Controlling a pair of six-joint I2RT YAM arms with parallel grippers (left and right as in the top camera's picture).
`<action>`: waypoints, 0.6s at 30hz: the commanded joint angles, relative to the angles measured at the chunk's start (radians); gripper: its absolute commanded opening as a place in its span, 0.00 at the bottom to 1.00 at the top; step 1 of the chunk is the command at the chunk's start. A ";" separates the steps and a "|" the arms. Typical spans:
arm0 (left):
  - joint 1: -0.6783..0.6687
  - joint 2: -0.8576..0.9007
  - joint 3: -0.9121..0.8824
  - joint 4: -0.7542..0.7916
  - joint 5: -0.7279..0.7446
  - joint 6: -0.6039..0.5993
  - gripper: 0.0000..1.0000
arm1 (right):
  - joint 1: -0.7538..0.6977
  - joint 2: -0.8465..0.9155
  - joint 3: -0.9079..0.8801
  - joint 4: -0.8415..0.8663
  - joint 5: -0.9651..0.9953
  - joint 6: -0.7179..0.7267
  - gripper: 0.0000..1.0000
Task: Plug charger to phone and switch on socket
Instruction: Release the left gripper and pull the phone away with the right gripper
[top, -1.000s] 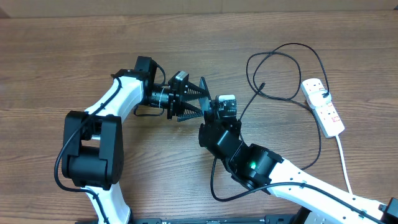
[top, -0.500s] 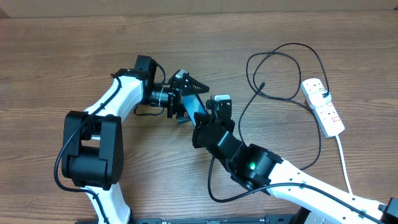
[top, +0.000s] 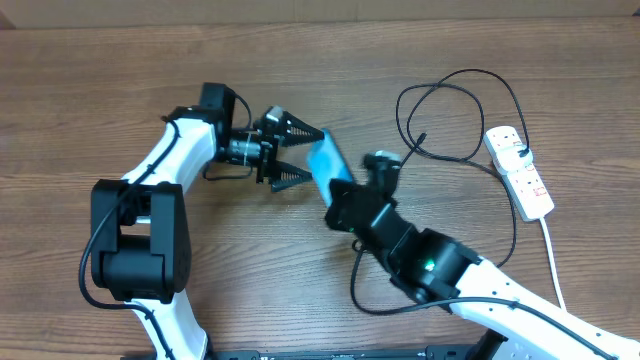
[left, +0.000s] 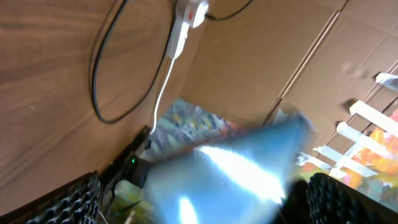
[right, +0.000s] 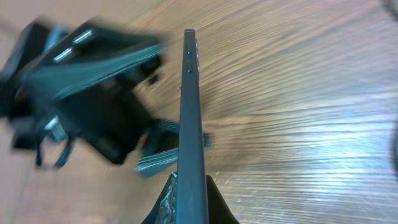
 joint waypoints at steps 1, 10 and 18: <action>0.036 -0.032 0.063 -0.005 -0.011 0.064 1.00 | -0.063 -0.038 0.016 -0.036 -0.037 0.199 0.04; 0.167 -0.389 0.092 -0.196 -0.135 0.338 1.00 | -0.222 -0.038 0.016 -0.073 -0.255 0.233 0.04; 0.327 -0.728 0.069 -0.640 -0.428 0.638 0.88 | -0.225 -0.038 0.016 -0.051 -0.266 0.135 0.04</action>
